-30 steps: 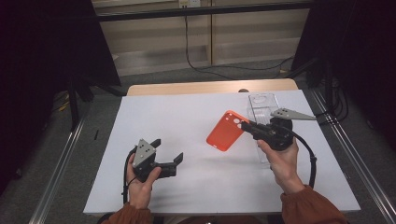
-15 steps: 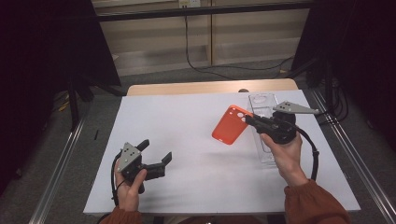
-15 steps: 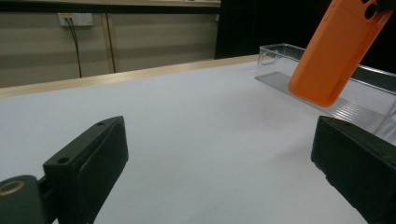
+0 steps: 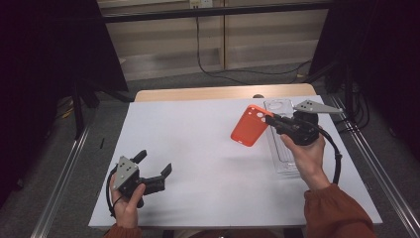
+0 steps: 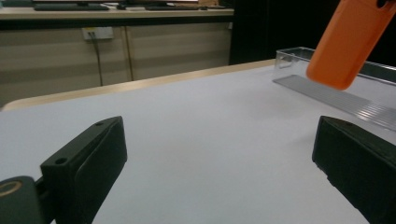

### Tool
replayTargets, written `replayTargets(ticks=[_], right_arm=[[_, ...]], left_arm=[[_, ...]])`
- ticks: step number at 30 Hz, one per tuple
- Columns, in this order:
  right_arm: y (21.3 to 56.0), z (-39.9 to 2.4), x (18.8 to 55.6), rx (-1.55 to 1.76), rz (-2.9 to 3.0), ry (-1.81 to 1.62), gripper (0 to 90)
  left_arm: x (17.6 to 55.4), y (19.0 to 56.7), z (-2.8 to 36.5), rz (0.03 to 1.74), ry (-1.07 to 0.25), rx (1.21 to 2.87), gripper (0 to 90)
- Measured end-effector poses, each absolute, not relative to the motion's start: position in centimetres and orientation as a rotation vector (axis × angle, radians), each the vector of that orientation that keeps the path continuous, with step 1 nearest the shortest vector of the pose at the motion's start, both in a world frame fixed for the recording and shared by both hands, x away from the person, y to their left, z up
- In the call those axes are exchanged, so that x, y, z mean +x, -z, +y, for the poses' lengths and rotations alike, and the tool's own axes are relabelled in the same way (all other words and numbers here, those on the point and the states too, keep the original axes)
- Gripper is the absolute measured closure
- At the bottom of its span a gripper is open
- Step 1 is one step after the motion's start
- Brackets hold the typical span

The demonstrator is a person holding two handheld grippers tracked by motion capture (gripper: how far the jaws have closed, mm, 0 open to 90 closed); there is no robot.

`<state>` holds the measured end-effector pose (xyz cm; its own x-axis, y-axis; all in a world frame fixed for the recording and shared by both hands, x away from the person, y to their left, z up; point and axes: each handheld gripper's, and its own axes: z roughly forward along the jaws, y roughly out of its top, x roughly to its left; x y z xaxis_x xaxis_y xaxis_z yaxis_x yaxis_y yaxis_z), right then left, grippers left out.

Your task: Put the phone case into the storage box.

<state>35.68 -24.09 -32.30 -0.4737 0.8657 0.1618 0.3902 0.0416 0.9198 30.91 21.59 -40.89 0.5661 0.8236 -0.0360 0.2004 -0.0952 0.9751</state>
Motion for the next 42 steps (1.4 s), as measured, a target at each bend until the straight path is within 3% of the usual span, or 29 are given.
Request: replayTargets(ticks=[24,42], right_arm=[[29.2,-29.0,38.2,1.276,1.802,-1.383,81.6],[29.1,-31.5,40.7,1.285,1.798,-1.339,81.6]], left_arm=[[29.7,42.8,22.0,0.909,-0.707,1.603,2.8],[29.8,43.1,21.7,0.903,-0.689,1.624,2.6]])
